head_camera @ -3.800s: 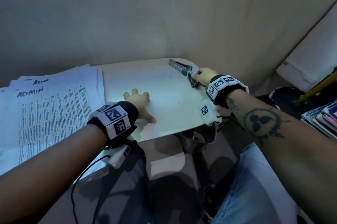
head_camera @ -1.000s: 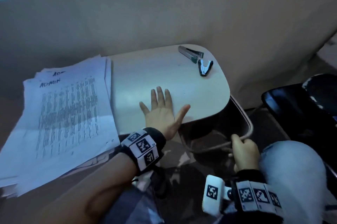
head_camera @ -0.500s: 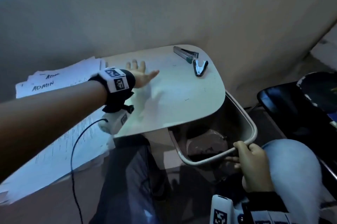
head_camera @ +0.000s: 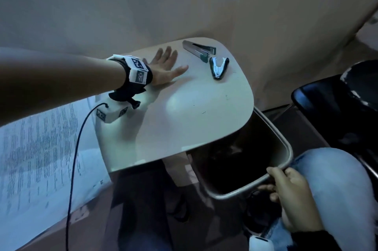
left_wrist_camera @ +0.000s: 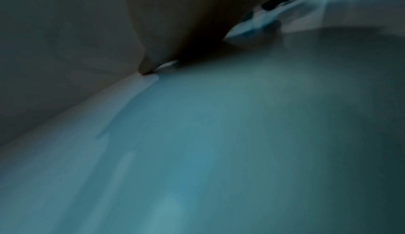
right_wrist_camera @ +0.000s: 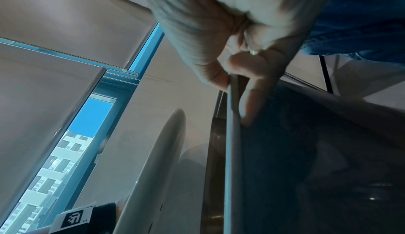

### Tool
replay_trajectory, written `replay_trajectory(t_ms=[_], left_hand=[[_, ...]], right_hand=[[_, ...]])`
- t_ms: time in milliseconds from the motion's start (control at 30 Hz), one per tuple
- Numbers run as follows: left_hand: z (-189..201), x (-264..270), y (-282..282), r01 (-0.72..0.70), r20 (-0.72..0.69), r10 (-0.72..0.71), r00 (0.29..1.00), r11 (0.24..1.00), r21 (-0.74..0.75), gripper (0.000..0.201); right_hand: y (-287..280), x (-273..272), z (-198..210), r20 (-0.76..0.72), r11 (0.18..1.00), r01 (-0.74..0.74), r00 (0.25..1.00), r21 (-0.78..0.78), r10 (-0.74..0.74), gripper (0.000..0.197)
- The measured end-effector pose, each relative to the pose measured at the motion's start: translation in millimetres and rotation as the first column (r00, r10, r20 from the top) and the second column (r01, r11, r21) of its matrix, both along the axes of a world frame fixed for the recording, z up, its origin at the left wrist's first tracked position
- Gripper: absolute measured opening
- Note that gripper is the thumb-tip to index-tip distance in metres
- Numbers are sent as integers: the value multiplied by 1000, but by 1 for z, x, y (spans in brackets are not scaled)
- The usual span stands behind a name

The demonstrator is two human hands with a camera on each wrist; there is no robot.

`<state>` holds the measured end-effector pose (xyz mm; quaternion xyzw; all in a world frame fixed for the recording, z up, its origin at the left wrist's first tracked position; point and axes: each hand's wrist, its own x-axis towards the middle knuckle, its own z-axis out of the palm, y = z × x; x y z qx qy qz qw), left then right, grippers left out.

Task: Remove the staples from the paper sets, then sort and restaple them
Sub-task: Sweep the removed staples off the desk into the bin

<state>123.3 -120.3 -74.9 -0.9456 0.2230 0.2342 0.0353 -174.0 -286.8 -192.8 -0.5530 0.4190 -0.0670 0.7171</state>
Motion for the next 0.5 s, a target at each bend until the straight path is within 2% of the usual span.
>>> replay_trajectory(t_ms=[100, 200, 300, 367, 433, 500], left_hand=[[-4, -10, -6, 135, 8, -135, 991, 991, 21, 80], [-2, -25, -4, 262, -55, -260, 964, 965, 28, 102], [-5, -37, -2, 445, -73, -443, 893, 896, 3, 117], [-6, -46, -3, 547, -74, -547, 834, 837, -20, 118], [-5, -51, -8, 593, -46, -596, 801, 802, -71, 115], [0, -47, -15, 543, 65, -542, 838, 816, -198, 114]], right_hand=[[0, 2, -2, -14, 1000, -5, 1000, -29, 5, 21], [0, 6, -1, -30, 996, -19, 999, -91, 17, 18], [-2, 8, 0, -28, 991, -21, 999, -131, 18, 18], [-3, 8, 2, -20, 990, -10, 1000, -140, 7, 14], [-5, 8, 2, -13, 989, 4, 1000, -150, -6, 13], [-9, 7, 2, -9, 986, 11, 1000, -164, -13, 14]])
